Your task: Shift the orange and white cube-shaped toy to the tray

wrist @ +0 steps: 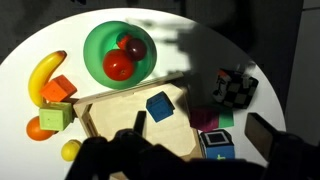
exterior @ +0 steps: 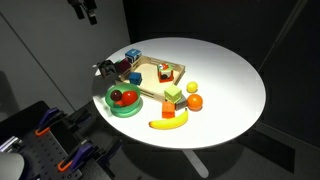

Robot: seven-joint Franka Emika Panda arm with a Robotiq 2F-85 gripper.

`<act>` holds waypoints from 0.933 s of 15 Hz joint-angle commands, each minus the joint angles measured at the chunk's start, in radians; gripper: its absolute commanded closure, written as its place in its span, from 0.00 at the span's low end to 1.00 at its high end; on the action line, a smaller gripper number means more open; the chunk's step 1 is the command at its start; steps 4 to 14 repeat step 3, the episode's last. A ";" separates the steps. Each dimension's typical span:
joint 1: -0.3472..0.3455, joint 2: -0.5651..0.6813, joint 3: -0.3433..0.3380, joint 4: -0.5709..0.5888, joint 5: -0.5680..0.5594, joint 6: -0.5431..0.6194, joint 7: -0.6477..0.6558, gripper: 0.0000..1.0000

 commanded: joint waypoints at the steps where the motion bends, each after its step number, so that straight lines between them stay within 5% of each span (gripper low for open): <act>1: -0.009 -0.002 0.009 -0.001 0.003 -0.002 -0.003 0.00; 14: -0.009 -0.002 0.009 -0.003 0.003 -0.001 -0.003 0.00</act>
